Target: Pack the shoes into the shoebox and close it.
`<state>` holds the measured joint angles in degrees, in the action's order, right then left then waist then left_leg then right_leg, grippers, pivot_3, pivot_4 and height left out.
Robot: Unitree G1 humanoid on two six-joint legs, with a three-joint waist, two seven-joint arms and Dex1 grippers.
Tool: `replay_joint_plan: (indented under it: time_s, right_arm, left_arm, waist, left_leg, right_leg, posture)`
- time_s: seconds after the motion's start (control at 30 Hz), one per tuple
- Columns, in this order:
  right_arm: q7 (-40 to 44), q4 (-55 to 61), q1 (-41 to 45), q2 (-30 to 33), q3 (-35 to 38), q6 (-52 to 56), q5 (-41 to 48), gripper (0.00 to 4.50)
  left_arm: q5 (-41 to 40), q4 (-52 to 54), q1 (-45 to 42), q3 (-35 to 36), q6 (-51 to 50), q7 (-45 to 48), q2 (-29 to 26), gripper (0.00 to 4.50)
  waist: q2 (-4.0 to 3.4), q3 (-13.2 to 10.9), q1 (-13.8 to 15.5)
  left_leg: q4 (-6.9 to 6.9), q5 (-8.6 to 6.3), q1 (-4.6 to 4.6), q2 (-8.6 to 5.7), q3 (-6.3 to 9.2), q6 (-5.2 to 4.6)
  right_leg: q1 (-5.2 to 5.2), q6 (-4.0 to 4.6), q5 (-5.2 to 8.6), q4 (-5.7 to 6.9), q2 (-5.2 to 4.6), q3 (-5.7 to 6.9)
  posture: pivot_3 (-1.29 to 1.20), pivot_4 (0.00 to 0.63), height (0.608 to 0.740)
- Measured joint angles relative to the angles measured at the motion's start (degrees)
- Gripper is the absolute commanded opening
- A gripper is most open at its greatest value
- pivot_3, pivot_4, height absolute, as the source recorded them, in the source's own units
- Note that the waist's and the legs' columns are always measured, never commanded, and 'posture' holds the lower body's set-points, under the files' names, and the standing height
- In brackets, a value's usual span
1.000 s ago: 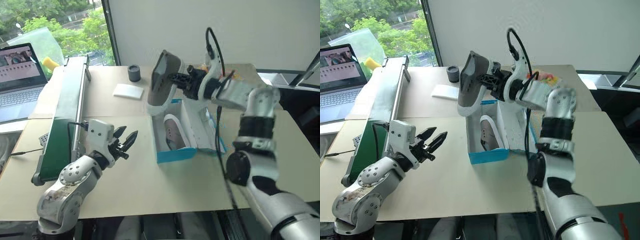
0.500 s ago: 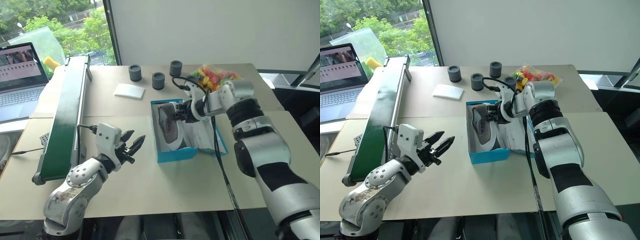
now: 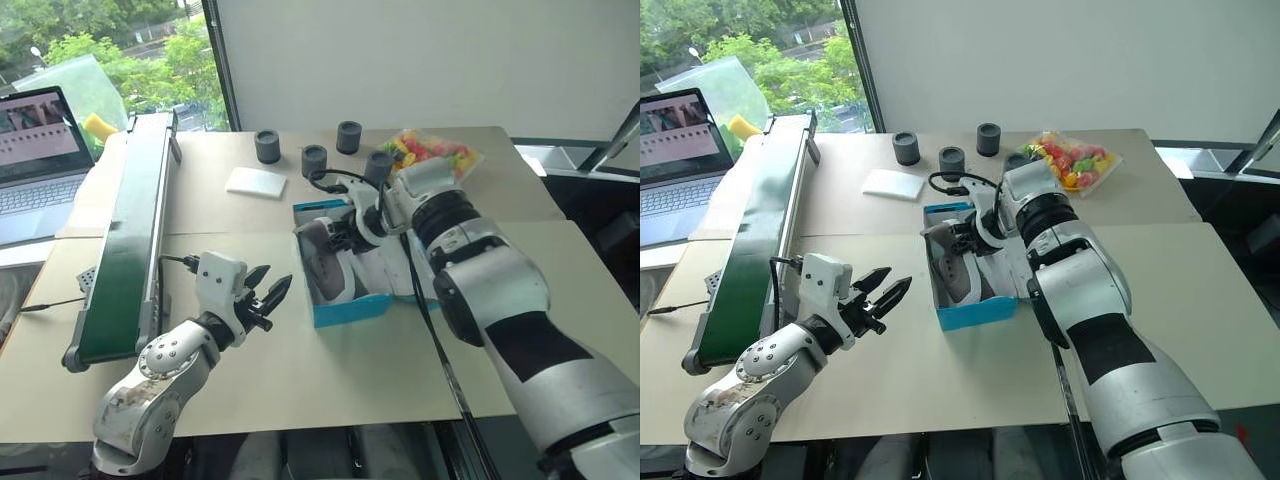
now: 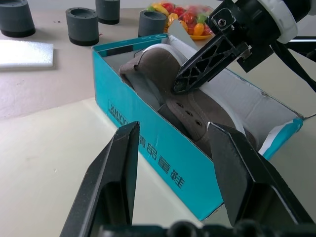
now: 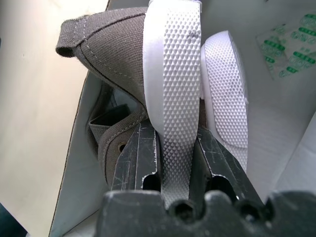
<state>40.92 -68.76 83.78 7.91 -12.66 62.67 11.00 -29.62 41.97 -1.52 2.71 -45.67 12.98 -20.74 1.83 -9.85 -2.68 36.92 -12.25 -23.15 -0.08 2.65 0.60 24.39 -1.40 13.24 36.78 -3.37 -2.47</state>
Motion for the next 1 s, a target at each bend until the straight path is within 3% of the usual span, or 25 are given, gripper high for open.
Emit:
replay_joint_plan:
  time_s: [0.27,0.4,0.73,1.0]
  right_arm:
    - [-2.53,-0.95,-2.98,-3.77,0.87,-7.42,-4.91,0.49]
    - [-3.06,-0.95,-4.31,-4.75,1.09,-10.24,-6.53,0.49]
    - [-4.35,-1.01,-6.57,-6.06,1.84,-14.34,-10.40,0.49]
    - [-3.66,-1.02,-8.67,-5.59,0.30,-18.52,-14.19,0.49]
  left_arm:
    - [0.89,-0.16,0.00,-1.42,1.70,0.13,0.33,2.33]
    - [1.33,-0.20,-0.03,-1.61,1.75,0.25,0.28,2.33]
    - [1.75,-0.22,-0.36,-1.71,1.75,0.56,0.22,2.33]
    - [1.71,1.08,1.21,-1.64,1.58,-0.62,0.52,2.33]
  waist:
    - [0.00,0.16,-0.34]
    - [-0.02,0.26,-1.02]
    - [-0.07,0.66,-1.33]
    - [-0.05,1.37,-1.24]
  left_leg:
    - [-0.01,0.00,0.49,0.01,-0.05,0.00]
    - [-0.10,-0.01,1.24,0.04,-0.02,0.01]
    - [-0.17,-0.06,2.07,0.05,0.02,0.07]
    - [-0.18,-0.11,2.20,0.04,0.12,0.13]
  right_leg:
    - [-0.39,0.00,0.00,0.07,0.02,-0.07]
    - [-1.22,0.04,0.06,-0.04,0.06,-0.03]
    - [-2.03,-0.32,0.44,-0.10,0.07,-0.02]
    - [-2.18,-0.36,0.61,-0.11,0.05,0.00]
  posture:
    - [0.00,0.150,0.740]
    - [0.00,0.150,0.740]
    - [0.00,0.150,0.740]
    - [0.00,0.150,0.740]
